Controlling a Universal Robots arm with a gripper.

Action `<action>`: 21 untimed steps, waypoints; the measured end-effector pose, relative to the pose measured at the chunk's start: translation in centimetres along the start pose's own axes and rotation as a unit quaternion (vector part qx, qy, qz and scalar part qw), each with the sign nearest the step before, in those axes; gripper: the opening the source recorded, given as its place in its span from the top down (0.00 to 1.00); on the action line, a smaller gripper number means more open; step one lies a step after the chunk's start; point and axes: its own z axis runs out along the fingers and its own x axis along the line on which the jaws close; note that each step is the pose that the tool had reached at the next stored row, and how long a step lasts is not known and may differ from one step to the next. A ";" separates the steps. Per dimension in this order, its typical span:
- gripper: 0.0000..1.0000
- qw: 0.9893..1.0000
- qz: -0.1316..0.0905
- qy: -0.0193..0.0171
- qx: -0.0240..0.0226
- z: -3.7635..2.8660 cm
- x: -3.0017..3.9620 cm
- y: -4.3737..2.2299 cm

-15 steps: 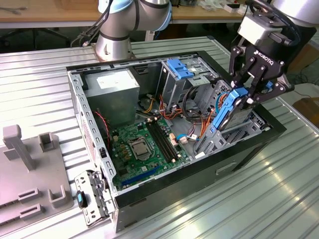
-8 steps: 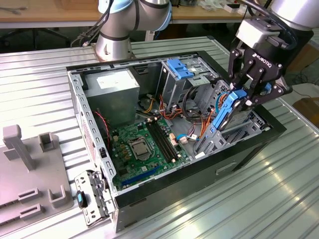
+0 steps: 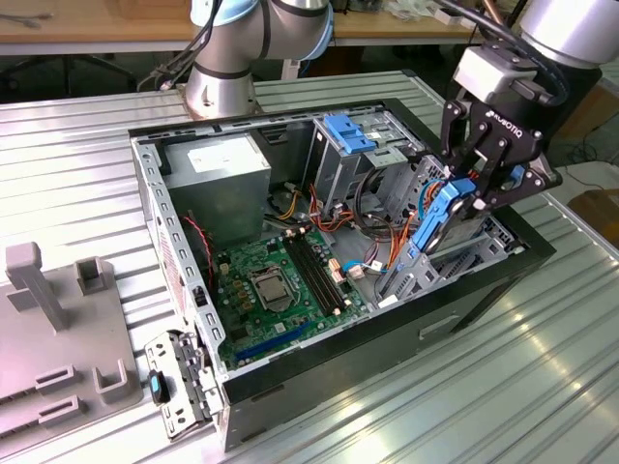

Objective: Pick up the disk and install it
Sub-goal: 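Insert the disk into the insertion slot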

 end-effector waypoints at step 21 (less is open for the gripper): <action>0.63 1.000 0.002 -0.001 0.000 2.35 -0.03 -0.02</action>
